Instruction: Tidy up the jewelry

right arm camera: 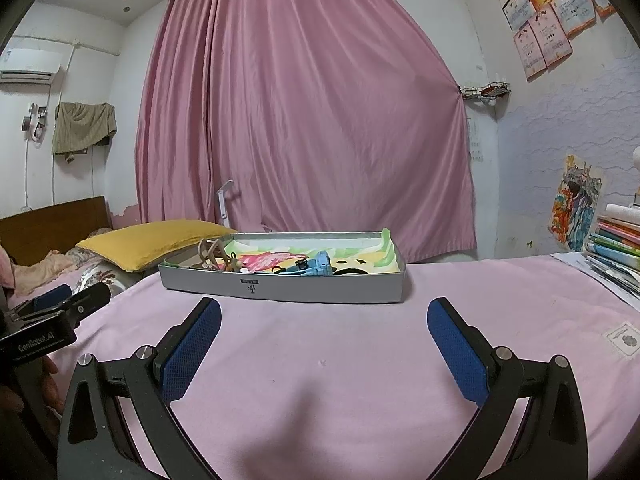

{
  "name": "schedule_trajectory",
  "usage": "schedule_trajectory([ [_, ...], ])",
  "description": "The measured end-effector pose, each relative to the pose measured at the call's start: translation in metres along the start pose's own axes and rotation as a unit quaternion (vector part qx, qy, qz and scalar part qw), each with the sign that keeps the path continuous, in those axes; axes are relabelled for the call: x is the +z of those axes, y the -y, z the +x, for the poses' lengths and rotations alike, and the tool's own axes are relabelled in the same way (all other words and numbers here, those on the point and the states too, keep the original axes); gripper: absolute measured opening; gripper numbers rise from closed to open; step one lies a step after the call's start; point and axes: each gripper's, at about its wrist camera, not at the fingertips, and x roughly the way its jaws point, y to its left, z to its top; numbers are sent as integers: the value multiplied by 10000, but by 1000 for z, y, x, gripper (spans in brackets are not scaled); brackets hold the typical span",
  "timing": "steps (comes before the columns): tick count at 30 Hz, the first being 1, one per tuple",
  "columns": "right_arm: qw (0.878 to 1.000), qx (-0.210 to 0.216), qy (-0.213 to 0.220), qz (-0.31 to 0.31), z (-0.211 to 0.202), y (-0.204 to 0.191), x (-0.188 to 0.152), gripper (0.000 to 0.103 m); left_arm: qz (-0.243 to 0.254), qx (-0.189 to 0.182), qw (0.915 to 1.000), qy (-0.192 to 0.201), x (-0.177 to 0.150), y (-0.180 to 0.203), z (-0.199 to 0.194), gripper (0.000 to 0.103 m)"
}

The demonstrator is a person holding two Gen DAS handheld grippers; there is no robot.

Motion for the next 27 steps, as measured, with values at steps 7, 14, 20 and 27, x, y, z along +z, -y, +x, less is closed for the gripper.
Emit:
schedule_trajectory([
  [7,10000,14,-5,20,1,0,-1,101,40,28,10000,2,-1,0,0,102],
  [14,10000,13,-4,19,1,0,-1,101,40,33,10000,-5,-1,0,-1,102],
  [20,10000,13,-3,23,1,0,-1,101,41,29,10000,-4,0,1,0,102],
  [27,10000,30,-3,50,3,-2,-2,101,42,31,10000,-11,-1,0,-1,102],
])
